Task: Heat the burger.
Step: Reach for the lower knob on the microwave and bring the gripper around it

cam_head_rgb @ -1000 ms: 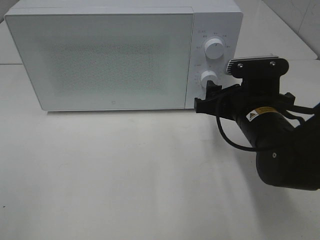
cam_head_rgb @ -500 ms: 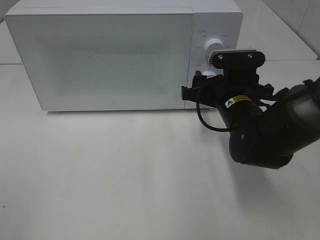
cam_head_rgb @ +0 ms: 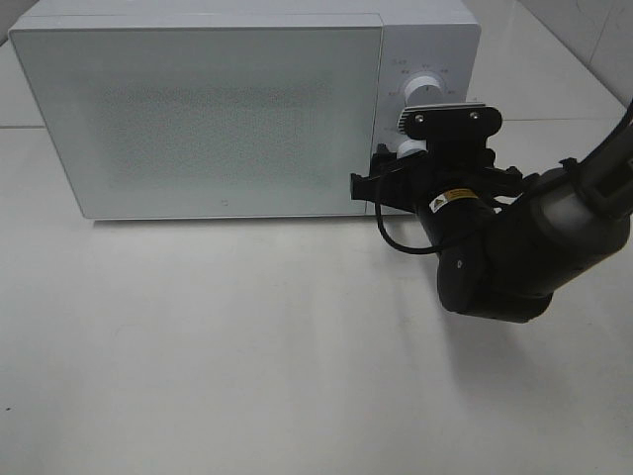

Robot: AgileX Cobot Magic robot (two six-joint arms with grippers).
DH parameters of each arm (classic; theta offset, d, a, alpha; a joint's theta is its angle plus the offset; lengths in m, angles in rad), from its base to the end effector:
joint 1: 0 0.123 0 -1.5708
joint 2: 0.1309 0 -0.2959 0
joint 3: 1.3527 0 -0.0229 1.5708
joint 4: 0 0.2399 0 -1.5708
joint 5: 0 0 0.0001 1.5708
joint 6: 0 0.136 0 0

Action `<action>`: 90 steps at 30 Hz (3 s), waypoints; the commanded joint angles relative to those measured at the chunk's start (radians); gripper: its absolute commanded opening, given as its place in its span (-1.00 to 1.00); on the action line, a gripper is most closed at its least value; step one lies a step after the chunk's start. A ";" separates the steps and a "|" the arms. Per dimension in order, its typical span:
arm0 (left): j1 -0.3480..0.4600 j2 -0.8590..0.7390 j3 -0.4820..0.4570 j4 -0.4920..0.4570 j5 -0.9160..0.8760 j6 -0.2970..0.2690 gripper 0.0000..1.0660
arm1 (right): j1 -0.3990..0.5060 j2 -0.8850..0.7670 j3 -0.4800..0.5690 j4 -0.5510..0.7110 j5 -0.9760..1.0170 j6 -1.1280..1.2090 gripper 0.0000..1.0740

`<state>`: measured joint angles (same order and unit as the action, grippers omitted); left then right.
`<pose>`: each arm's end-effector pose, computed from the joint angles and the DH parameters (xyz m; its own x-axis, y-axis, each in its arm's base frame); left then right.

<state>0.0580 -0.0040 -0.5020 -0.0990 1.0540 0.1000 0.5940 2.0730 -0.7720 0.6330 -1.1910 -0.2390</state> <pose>0.0147 -0.0109 0.2535 -0.4405 0.0253 -0.8974 0.0417 0.9991 0.0077 0.3678 0.1583 0.1330 -0.0853 -0.0308 -0.9959 -0.0125 0.9995 -0.0299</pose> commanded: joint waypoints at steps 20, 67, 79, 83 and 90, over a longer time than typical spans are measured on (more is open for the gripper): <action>-0.008 -0.023 0.003 0.003 -0.015 -0.007 0.88 | 0.018 -0.004 -0.001 0.003 -0.041 -0.007 0.34; -0.008 -0.023 0.003 0.003 -0.015 -0.007 0.88 | 0.018 -0.003 -0.002 -0.006 -0.074 0.131 -0.94; -0.008 -0.023 0.003 0.003 -0.015 -0.007 0.88 | 0.015 -0.003 -0.002 -0.053 -0.138 0.483 -0.93; -0.008 -0.023 0.003 0.003 -0.015 -0.007 0.88 | 0.015 -0.003 -0.002 -0.058 -0.167 0.590 -0.93; -0.008 -0.023 0.003 0.003 -0.015 -0.007 0.88 | 0.011 -0.003 -0.002 -0.084 -0.167 0.814 -0.92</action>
<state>0.0580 -0.0040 -0.5020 -0.0990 1.0540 0.1000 0.6020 2.0800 -0.7660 0.6210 -1.2010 0.5020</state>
